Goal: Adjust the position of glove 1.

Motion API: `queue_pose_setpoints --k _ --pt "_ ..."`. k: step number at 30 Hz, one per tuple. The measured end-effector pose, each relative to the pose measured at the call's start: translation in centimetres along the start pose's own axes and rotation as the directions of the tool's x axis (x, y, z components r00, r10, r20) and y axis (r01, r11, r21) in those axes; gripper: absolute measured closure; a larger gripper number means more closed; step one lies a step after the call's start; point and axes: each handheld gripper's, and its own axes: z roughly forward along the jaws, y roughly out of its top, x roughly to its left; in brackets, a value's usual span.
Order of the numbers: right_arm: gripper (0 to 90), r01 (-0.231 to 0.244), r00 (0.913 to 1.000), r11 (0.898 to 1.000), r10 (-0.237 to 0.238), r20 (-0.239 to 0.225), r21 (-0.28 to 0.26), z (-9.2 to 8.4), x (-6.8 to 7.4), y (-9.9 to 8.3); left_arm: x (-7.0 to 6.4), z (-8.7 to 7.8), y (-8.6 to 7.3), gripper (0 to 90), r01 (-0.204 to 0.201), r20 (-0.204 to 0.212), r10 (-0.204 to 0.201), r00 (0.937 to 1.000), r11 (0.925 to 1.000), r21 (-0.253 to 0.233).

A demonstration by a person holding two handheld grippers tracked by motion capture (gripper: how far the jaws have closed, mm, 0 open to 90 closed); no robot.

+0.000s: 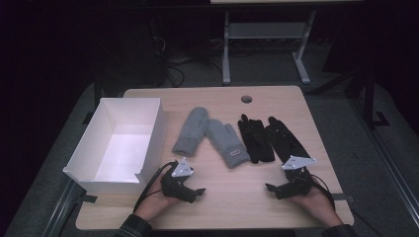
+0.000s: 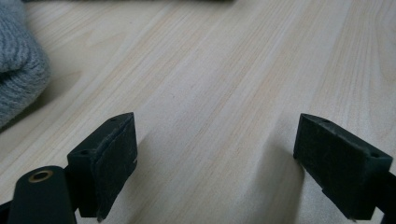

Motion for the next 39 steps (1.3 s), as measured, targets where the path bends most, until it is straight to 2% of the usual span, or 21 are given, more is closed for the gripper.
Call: queue_pose_setpoints --k 6,7,8,10,12,14,15,17,19,20,22,24,25,29,33,39 --pt "2.6 0.001 1.0 1.0 -0.001 -0.009 -0.002 -0.1 0.1 -0.1 0.1 0.0 0.0 12.8 -0.002 0.003 0.002 1.0 1.0 0.001" --pt "5.5 0.003 0.9999 1.0 -0.003 -0.012 -0.002 -0.2 0.1 -0.2 0.1 -0.1 0.0 12.8 -0.001 0.003 0.001 1.0 1.0 0.001" --pt "12.7 0.008 0.9997 1.0 -0.008 -0.022 0.001 -0.5 0.0 -0.1 0.1 -0.1 -0.1 12.8 0.0 0.002 0.0 1.0 1.0 0.0" --pt "14.7 0.015 0.9994 1.0 -0.015 -0.032 0.006 -0.8 0.0 0.0 0.2 -0.1 -0.1 12.8 0.007 -0.001 -0.007 1.0 1.0 -0.004" --pt "23.1 0.015 0.9989 0.999 -0.016 -0.044 -0.035 -1.5 0.1 0.5 0.3 -0.2 -0.2 12.8 0.004 -0.005 -0.004 1.0 1.0 -0.002" --pt "25.7 0.015 0.9985 0.999 -0.017 -0.051 -0.052 -1.6 0.1 0.7 0.3 -0.1 -0.1 12.8 0.003 -0.008 -0.003 1.0 1.0 -0.004" --pt "34.4 0.015 0.997 0.998 -0.019 -0.074 -0.067 -1.9 0.1 1.2 0.4 -0.1 -0.1 12.8 0.012 -0.008 -0.012 0.9999 0.9999 -0.008" --pt "43.4 0.021 0.9957 0.996 -0.029 -0.088 -0.086 -2.0 0.1 1.6 0.4 -0.1 -0.1 12.8 0.014 -0.009 -0.014 0.9999 0.9999 -0.009" --pt "54.2 0.002 0.9938 0.995 -0.013 -0.111 -0.099 -2.1 0.1 2.1 0.5 -0.1 -0.2 12.8 0.011 -0.01 -0.011 0.9999 0.9999 -0.006" --pt "54.2 0.002 0.9938 0.995 -0.013 -0.111 -0.099 -2.1 0.1 2.1 0.6 -0.2 -0.2 12.8 0.01 -0.009 -0.01 0.9999 0.9999 -0.007" --pt "63.0 -0.001 0.9909 0.994 -0.013 -0.134 -0.107 -2.0 -0.1 2.4 0.6 -0.2 -0.2 12.8 0.012 -0.013 -0.012 0.9998 0.9999 -0.006" --pt "76.7 0.005 0.9865 0.994 -0.022 -0.162 -0.106 -1.5 -0.4 3.1 0.6 -0.2 -0.2 12.8 0.012 -0.014 -0.012 0.9998 0.9999 -0.004" --pt "76.7 0.005 0.9865 0.994 -0.022 -0.162 -0.106 -1.5 -0.4 3.1 0.6 -0.3 -0.2 12.8 0.016 -0.017 -0.016 0.9997 0.9999 -0.003" --pt "90.0 0.019 0.983 0.994 -0.039 -0.18 -0.111 -0.9 -0.4 4.2 0.7 -0.3 -0.3 12.8 0.022 -0.022 -0.022 0.9995 0.9998 -0.005" --pt "90.0 0.027 0.9767 0.992 -0.052 -0.208 -0.121 0.2 -0.6 6.0 0.7 -0.3 -0.2 12.8 0.021 -0.021 -0.021 0.9996 0.9998 0.001" --pt "90.0 0.046 0.9724 0.989 -0.076 -0.22 -0.138 1.2 -0.6 7.9 0.7 -0.3 -0.2 12.8 0.015 -0.024 -0.015 0.9996 0.9999 0.0"
